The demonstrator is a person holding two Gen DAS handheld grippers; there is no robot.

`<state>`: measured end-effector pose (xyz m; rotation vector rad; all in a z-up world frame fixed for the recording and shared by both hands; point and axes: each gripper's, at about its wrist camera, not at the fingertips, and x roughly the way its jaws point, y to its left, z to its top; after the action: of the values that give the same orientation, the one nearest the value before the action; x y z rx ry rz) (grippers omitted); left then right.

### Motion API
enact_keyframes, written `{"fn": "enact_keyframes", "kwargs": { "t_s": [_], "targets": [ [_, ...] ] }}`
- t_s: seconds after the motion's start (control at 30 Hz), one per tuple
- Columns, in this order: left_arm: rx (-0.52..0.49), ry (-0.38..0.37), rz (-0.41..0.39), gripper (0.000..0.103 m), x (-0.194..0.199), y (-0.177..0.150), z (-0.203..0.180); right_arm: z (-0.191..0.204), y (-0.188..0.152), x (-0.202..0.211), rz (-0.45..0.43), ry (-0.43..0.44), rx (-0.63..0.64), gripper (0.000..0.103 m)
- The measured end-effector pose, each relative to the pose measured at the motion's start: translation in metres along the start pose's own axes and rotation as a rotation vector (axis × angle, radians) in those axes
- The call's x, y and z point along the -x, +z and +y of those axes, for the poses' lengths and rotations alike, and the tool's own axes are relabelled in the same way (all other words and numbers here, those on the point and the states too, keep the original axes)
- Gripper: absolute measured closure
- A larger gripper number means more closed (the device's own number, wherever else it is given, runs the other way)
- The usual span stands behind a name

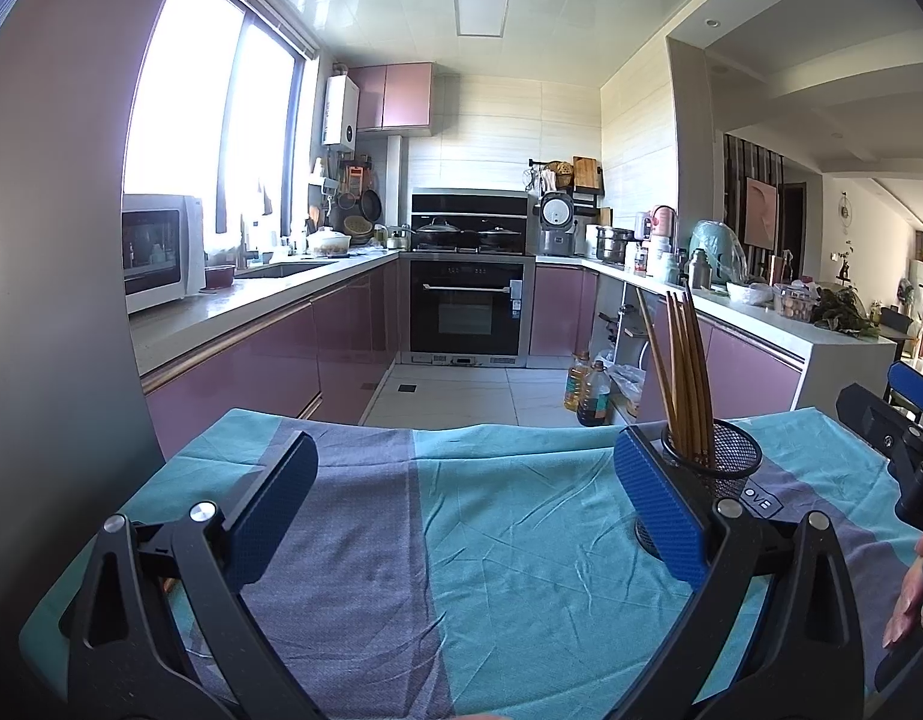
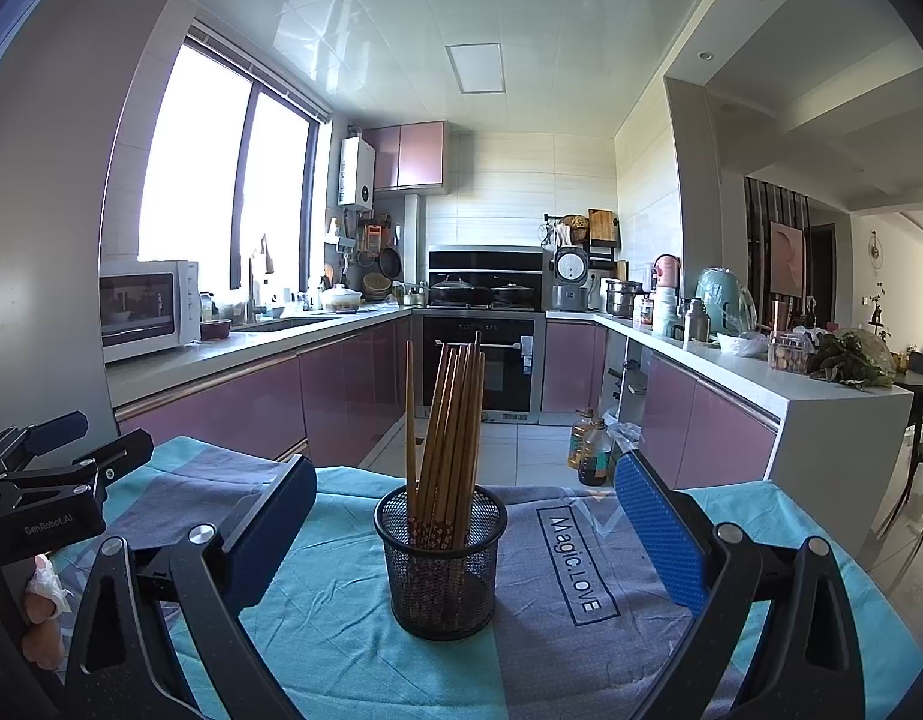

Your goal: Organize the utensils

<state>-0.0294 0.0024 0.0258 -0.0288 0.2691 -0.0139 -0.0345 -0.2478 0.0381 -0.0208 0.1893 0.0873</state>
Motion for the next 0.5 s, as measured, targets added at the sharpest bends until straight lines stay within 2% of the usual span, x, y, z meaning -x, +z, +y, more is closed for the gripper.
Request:
{"fn": "enact_keyframes", "kwargs": {
  "t_s": [0.5],
  "targets": [
    [0.002,-0.001,0.001,0.006,0.0003,0.0011,0.0009,-0.0005,-0.002,0.0003,0.002,0.0,-0.002,0.006]
  ]
}}
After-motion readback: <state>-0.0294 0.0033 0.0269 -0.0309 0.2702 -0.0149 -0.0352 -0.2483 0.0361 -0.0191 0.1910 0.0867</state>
